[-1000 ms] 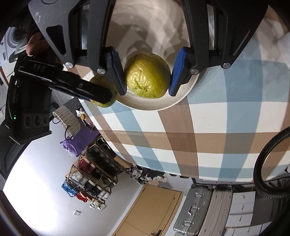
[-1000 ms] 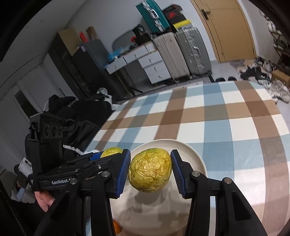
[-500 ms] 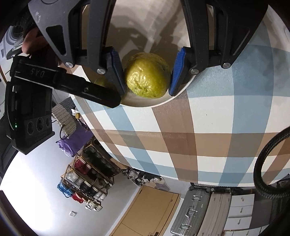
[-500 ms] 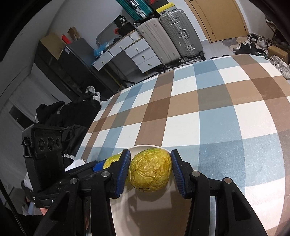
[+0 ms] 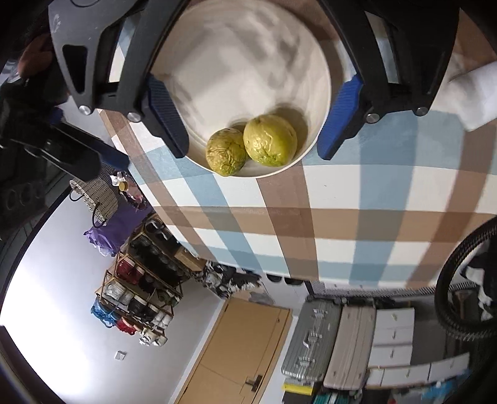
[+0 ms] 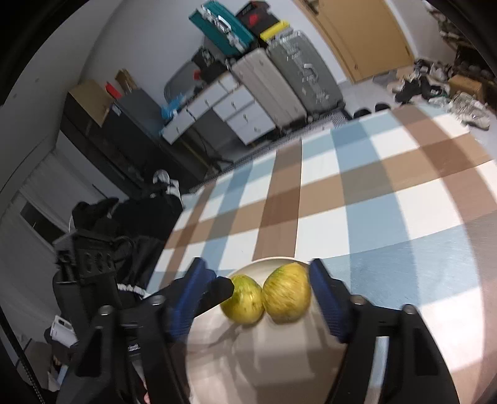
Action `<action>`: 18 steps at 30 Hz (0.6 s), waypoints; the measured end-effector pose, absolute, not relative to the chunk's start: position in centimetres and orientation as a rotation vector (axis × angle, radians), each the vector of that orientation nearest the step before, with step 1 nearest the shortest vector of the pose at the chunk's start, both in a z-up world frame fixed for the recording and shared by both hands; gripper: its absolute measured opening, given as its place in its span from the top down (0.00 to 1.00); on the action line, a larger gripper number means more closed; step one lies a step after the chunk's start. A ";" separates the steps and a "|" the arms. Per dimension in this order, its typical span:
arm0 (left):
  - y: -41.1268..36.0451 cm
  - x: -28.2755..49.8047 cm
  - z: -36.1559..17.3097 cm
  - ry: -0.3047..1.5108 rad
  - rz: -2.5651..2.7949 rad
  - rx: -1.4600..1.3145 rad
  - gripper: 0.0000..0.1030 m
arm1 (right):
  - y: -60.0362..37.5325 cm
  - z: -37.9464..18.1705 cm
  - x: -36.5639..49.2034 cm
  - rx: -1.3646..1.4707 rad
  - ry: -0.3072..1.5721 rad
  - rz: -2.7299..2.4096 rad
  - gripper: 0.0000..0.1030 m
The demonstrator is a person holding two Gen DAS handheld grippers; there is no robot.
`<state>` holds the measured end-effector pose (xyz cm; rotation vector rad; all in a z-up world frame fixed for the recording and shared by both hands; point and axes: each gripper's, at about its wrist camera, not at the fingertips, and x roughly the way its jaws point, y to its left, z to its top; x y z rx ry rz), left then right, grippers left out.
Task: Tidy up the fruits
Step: 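Withdraw both tools from the plate back toward the remaining fruits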
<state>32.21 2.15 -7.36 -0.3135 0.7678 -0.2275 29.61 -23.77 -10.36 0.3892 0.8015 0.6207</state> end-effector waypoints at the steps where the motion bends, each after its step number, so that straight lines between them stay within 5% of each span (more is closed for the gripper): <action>1: 2.1 31.4 -6.8 0.756 -0.227 -0.304 0.19 | -24.2 -9.8 28.8 0.386 0.787 0.617 0.12; 4: 2.0 28.9 -5.2 0.731 -0.218 -0.277 0.17 | -25.1 -8.4 26.3 0.366 0.755 0.604 0.05; 8: 1.4 25.2 -3.3 0.695 -0.191 -0.240 0.01 | -26.1 -6.8 22.6 0.332 0.712 0.587 0.02; 18: -0.6 16.0 -1.0 0.637 -0.169 -0.154 0.01 | -26.8 -4.4 13.0 0.175 0.532 0.488 0.00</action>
